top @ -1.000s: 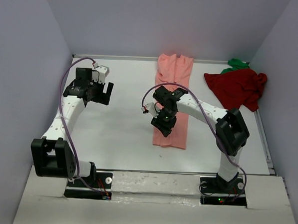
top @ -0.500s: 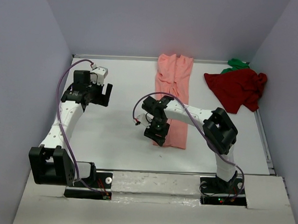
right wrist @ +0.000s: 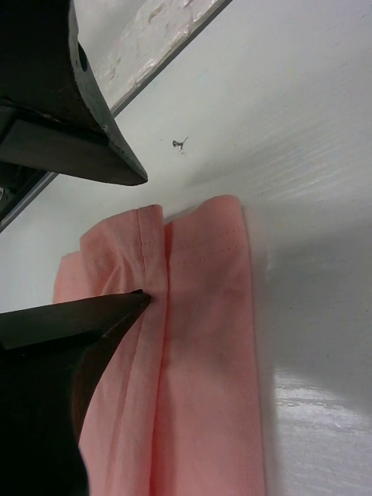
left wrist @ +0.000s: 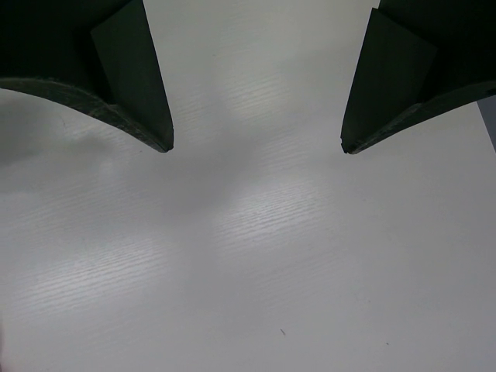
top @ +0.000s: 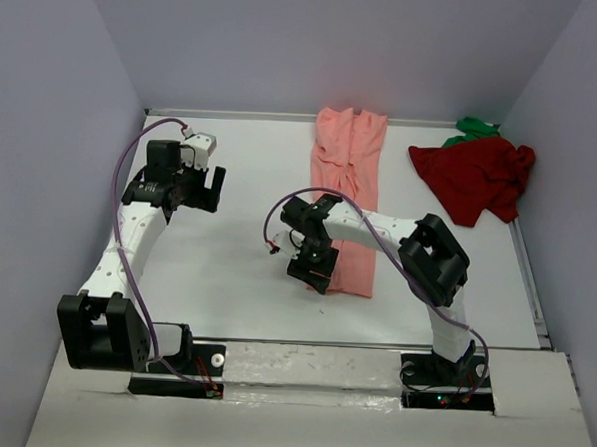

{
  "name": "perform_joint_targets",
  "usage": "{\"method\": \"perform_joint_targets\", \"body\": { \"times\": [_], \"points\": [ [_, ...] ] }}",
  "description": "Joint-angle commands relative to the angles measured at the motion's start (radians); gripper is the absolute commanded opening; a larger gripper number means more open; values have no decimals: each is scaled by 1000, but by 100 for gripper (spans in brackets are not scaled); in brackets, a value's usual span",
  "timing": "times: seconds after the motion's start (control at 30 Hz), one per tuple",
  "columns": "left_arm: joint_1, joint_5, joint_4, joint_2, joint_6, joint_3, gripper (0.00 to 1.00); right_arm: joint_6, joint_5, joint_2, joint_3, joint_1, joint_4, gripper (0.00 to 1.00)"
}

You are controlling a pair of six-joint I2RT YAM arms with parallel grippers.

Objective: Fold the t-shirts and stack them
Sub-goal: Fold the tshirt

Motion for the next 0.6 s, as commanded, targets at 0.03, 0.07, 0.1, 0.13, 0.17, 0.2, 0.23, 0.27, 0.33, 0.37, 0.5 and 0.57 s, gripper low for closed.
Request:
{"method": "perform_joint_targets", "body": {
  "times": [0.03,0.07,0.1,0.13,0.17,0.2,0.23,0.27,0.33,0.37,0.5,0.57],
  "points": [
    [7,17,26,-48,-11,-11,99,8,24,21,8,14,23,62],
    [7,15,26,-48,-11,-11,99,8,25,26,8,14,23,60],
    [7,15,26,-50,-11,-11,99,10,27,29,13,14,23,57],
    [7,15,26,-51,-11,-13,99,8,28,30,16,14,23,55],
    [9,17,25,-51,-12,-11,99,8,30,32,19,14,24,52],
    [9,17,26,-53,-11,-13,99,8,30,33,25,14,21,48],
    [7,15,26,-51,-12,-13,99,8,31,33,27,14,21,46],
    [9,14,26,-51,-11,-13,99,8,31,33,30,14,18,41],
    [9,12,26,-53,-11,-16,99,10,37,36,28,14,18,35],
    [9,14,25,-56,-11,-14,99,10,37,38,28,14,18,34],
    [9,14,28,-63,-11,-17,99,11,50,33,25,14,18,25],
    [9,15,28,-63,-11,-17,99,13,53,33,30,14,12,25]
  ]
}}
